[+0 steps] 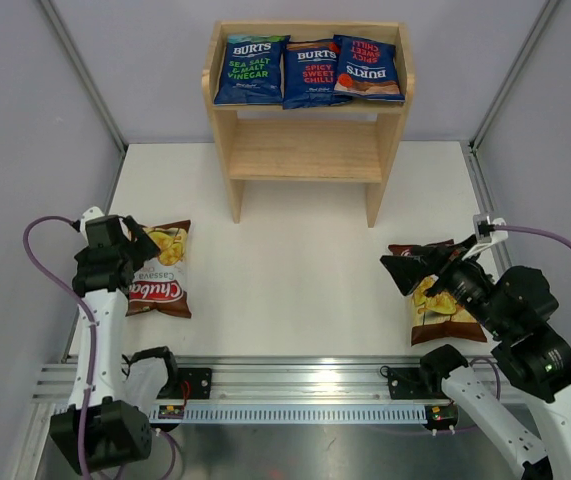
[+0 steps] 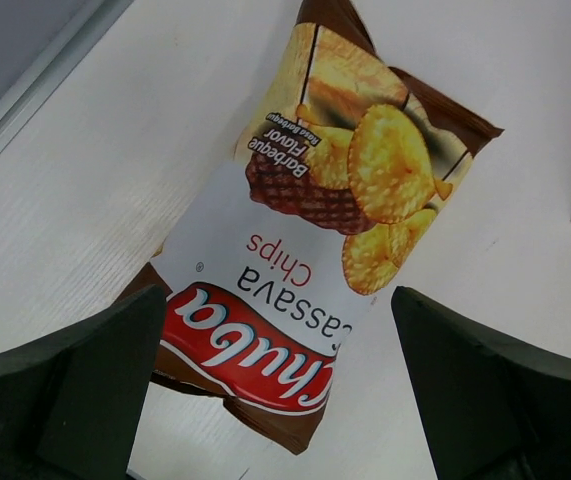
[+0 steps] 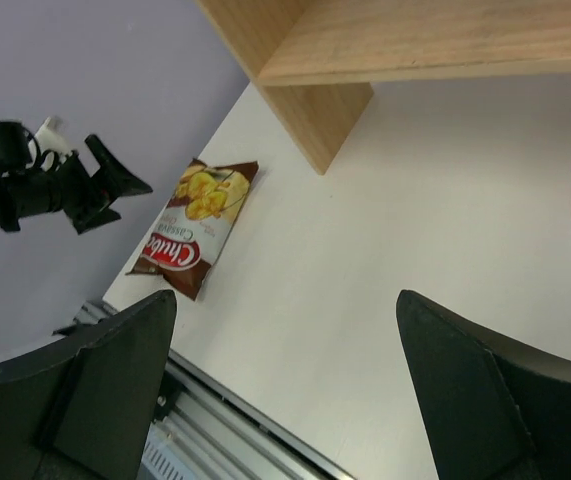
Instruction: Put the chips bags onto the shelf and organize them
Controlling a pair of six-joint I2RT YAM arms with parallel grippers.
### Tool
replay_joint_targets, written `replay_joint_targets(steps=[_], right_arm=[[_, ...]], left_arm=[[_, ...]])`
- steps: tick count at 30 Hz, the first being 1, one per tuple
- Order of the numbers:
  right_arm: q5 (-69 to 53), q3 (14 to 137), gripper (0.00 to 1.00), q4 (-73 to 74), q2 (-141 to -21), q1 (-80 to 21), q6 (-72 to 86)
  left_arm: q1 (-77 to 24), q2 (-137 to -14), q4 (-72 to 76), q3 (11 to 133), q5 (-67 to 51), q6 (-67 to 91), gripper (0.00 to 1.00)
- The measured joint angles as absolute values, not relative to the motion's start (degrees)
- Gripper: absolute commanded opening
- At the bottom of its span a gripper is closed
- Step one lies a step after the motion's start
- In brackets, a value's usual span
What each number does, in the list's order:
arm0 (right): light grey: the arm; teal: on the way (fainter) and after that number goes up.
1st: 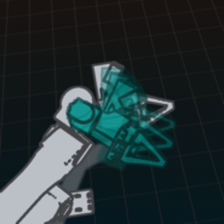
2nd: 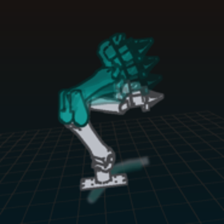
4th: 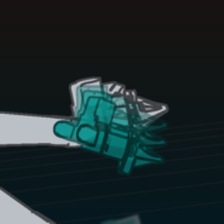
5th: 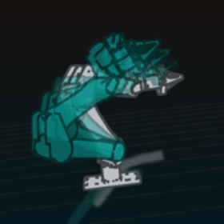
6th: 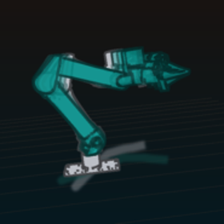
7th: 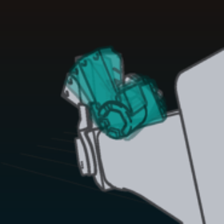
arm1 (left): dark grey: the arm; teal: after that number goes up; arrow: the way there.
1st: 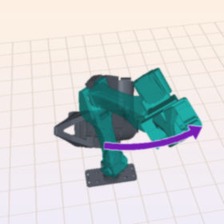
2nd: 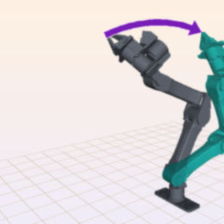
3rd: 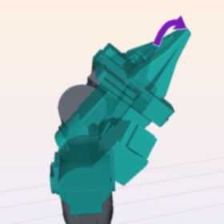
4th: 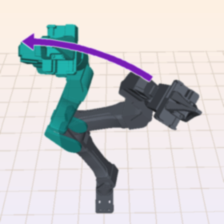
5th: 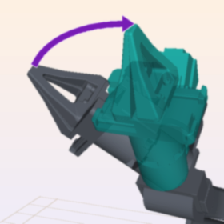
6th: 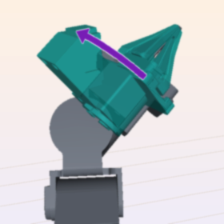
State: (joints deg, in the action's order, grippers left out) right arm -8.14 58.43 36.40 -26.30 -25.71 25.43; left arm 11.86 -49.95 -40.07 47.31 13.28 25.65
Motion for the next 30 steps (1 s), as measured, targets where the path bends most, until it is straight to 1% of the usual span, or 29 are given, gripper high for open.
replay_joint_targets(steps=[5,8,11,16,19,26,27,30], right_arm=[[-16.7,49.8,1.00,32.0,-22.5,-25.7,26.2],[-22.4,45.2,1.00,28.4,-22.4,-25.7,27.4],[-27.0,42.9,0.99,26.0,-21.9,-25.7,28.4],[-34.3,41.7,0.99,22.7,-17.8,-25.7,29.0],[-38.2,40.8,0.99,20.8,-14.3,-25.7,29.0],[-42.7,39.6,0.99,19.2,-10.5,-25.7,29.4],[-42.8,39.5,0.99,19.1,-10.5,-25.7,29.5],[-43.1,39.3,0.99,18.7,-10.8,-25.7,29.9]], left_arm=[[17.6,-55.3,-38.3,46.9,10.5,22.7,0.99],[19.7,-61.0,-38.9,49.6,10.5,20.3,0.99],[23.0,-66.7,-39.2,51.4,7.4,18.5,0.99],[30.5,-75.0,-40.6,51.8,-6.7,15.7,0.99],[31.1,-78.2,-40.9,52.1,-14.7,14.1,0.99],[31.3,-84.3,-39.4,52.4,-24.1,12.6,0.99],[31.3,-84.6,-38.6,52.1,-25.6,12.7,0.96],[31.3,-84.3,-35.4,50.5,-30.0,14.1,0.96]])
